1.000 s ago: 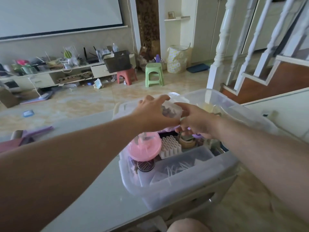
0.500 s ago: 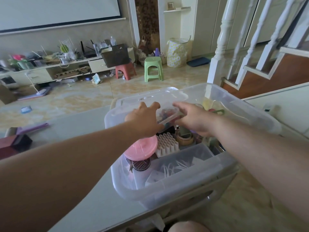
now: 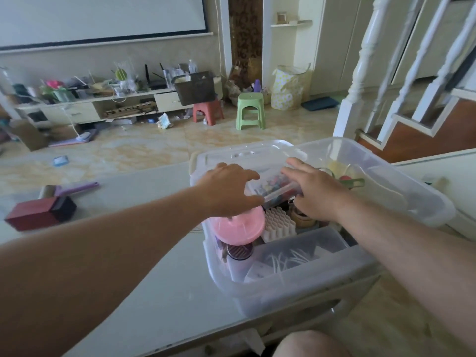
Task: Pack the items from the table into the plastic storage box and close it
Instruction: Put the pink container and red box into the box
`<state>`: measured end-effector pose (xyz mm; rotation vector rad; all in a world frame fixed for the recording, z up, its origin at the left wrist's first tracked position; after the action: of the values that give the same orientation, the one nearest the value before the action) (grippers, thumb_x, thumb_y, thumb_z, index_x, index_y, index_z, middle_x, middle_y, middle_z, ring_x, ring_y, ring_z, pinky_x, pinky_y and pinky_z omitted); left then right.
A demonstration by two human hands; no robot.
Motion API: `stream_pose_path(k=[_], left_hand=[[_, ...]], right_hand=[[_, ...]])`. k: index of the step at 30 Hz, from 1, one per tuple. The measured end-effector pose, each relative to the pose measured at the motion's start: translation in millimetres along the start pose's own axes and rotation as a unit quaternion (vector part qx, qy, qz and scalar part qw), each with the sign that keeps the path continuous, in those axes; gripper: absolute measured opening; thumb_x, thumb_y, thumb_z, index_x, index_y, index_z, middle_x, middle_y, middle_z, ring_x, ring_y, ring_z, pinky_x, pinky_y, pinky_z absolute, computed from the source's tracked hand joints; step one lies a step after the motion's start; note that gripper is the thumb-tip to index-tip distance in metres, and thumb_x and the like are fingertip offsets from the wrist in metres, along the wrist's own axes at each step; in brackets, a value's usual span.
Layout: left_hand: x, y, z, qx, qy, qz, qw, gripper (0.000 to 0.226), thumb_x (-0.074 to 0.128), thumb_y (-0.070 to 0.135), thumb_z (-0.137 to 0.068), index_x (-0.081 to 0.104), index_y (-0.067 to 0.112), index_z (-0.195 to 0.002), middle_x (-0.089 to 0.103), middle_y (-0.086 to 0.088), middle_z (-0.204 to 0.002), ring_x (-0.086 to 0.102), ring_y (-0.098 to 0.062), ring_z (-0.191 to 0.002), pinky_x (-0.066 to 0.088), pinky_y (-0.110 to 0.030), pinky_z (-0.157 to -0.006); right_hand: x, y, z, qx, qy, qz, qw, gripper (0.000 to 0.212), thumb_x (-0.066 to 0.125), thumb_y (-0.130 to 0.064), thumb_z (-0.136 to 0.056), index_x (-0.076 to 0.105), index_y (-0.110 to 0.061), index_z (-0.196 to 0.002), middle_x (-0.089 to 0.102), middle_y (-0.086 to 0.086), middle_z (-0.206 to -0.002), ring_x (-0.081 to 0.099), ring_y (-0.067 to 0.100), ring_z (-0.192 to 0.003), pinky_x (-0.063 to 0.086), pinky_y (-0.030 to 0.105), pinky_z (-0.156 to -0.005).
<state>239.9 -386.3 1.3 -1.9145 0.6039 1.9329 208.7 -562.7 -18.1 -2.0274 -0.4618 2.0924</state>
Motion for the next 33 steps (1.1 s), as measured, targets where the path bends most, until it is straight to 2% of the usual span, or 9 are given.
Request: stream_pose_path(k=[6, 9, 11, 14, 19, 23, 26, 29, 33], left_hand=[[-28, -86, 90, 0.028, 0.065, 0.030, 0.997, 0.032, 0.061, 0.050, -0.094, 0.066, 0.042, -0.125, 0.062, 0.011, -0.127, 0.048, -0.014, -0.128, 0.036, -0.037, -0.113], [-29, -152, 138, -0.040, 0.075, 0.038, 0.996, 0.025, 0.058, 0.049, -0.097, 0.070, 0.041, -0.117, 0.065, 0.017, -0.120, 0.052, -0.009, -0.119, 0.040, -0.032, -0.106], [-23, -198, 167, -0.082, 0.064, 0.036, 0.994, 0.024, 0.058, 0.049, -0.097, 0.070, 0.042, -0.116, 0.065, 0.019, -0.122, 0.054, -0.005, -0.119, 0.042, -0.032, -0.107], [-8, -266, 203, -0.129, 0.050, 0.025, 0.990, 0.020, 0.061, 0.046, -0.091, 0.070, 0.046, -0.109, 0.064, 0.021, -0.120, 0.057, -0.002, -0.116, 0.046, -0.036, -0.107], [12, -372, 234, -0.215, 0.047, 0.026, 0.975, 0.023, 0.065, 0.043, -0.087, 0.069, 0.046, -0.109, 0.057, 0.015, -0.125, 0.052, -0.014, -0.123, 0.043, -0.039, -0.109], [36, -456, 228, -0.287, 0.028, 0.038, 0.957, 0.045, 0.066, 0.040, -0.085, 0.063, 0.041, -0.129, 0.040, 0.004, -0.144, 0.042, -0.030, -0.133, 0.042, -0.044, -0.109], [59, -512, 203, -0.310, -0.009, 0.013, 0.951, 0.075, 0.065, 0.064, -0.074, 0.040, 0.046, -0.142, 0.020, -0.003, -0.153, 0.032, -0.041, -0.138, 0.038, -0.051, -0.110], [88, -570, 176, -0.317, -0.115, -0.017, 0.941, 0.126, 0.069, 0.087, -0.052, 0.003, 0.053, -0.153, -0.003, 0.004, -0.164, 0.011, -0.041, -0.149, 0.023, -0.061, -0.118], [115, -637, 156, -0.340, -0.185, -0.007, 0.922, 0.148, 0.077, 0.088, -0.041, -0.014, 0.055, -0.153, -0.010, 0.016, -0.165, 0.006, -0.039, -0.154, 0.028, -0.064, -0.116]], right_hand=[[-12, -39, -4, -0.042, 0.035, 0.027, 0.998, 0.080, 0.059, -0.013, -0.089, 0.032, -0.036, -0.161, 0.030, -0.009, -0.169, 0.039, 0.020, -0.149, 0.036, 0.042, -0.121], [-18, -102, -8, -0.085, 0.046, -0.018, 0.995, 0.072, 0.061, -0.012, -0.089, 0.046, -0.038, -0.154, 0.061, -0.006, -0.137, 0.065, 0.018, -0.110, 0.050, 0.037, -0.101], [-15, -155, -14, -0.137, 0.063, -0.023, 0.988, 0.069, 0.062, -0.009, -0.088, 0.052, -0.039, -0.149, 0.063, -0.009, -0.122, 0.060, 0.012, -0.094, 0.051, 0.035, -0.092], [9, -236, -31, -0.201, 0.046, -0.007, 0.978, 0.068, 0.062, -0.011, -0.089, 0.051, -0.040, -0.149, 0.057, -0.014, -0.121, 0.053, 0.007, -0.098, 0.045, 0.028, -0.091], [88, -344, -90, -0.243, -0.039, 0.035, 0.969, 0.067, 0.059, -0.021, -0.093, 0.039, -0.043, -0.153, 0.046, -0.010, -0.145, 0.051, 0.018, -0.129, 0.049, 0.039, -0.102], [167, -397, -150, -0.233, -0.101, 0.031, 0.967, 0.068, 0.058, -0.025, -0.094, 0.035, -0.043, -0.156, 0.036, -0.011, -0.151, 0.044, 0.018, -0.137, 0.045, 0.036, -0.105], [231, -421, -193, -0.227, -0.147, 0.029, 0.962, 0.075, 0.060, -0.028, -0.091, 0.030, -0.043, -0.158, 0.031, -0.009, -0.153, 0.039, 0.020, -0.141, 0.043, 0.038, -0.109], [285, -437, -235, -0.219, -0.168, 0.020, 0.961, 0.083, 0.060, -0.023, -0.087, 0.025, -0.045, -0.159, 0.023, -0.009, -0.156, 0.035, 0.021, -0.142, 0.045, 0.040, -0.107], [339, -455, -295, -0.191, -0.173, -0.004, 0.966, 0.100, 0.062, -0.015, -0.082, 0.009, -0.048, -0.160, 0.002, -0.018, -0.161, 0.021, 0.025, -0.147, 0.047, 0.042, -0.101]])
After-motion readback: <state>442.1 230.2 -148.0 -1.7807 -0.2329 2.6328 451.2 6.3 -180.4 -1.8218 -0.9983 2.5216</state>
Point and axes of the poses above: each hand's wrist, its own z-axis away from the middle knuckle, its own x-axis out of the palm, y = z × x, the point moved 8 cm from there along -z, towards the middle knuckle
